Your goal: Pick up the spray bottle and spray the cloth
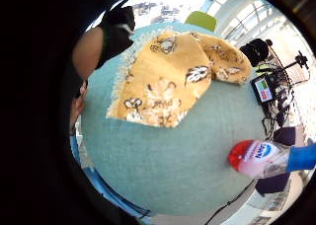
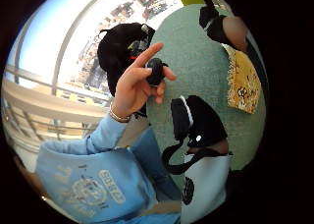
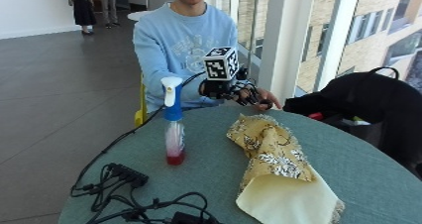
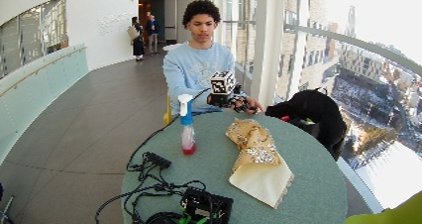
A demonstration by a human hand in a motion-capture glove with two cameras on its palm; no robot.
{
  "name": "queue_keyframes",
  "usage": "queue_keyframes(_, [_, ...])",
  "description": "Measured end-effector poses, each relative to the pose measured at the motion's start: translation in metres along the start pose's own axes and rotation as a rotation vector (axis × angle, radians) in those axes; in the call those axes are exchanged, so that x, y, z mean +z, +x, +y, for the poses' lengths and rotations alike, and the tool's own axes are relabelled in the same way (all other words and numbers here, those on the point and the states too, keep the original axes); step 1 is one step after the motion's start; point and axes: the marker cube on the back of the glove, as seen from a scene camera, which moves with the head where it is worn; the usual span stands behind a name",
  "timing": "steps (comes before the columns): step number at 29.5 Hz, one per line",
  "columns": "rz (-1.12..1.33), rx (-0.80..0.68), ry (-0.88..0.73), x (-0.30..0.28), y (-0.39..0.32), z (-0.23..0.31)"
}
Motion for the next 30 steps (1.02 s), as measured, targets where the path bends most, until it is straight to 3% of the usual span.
queue_keyframes(18, [0.005, 0.033, 0.03, -0.012, 0.006, 0.03])
queue_keyframes(25, [0.028, 0.102, 0.082, -0.034, 0.026, 0.087])
queue_keyframes(30, [0.025, 0.231, 0.187, -0.064, 0.057, 0.137])
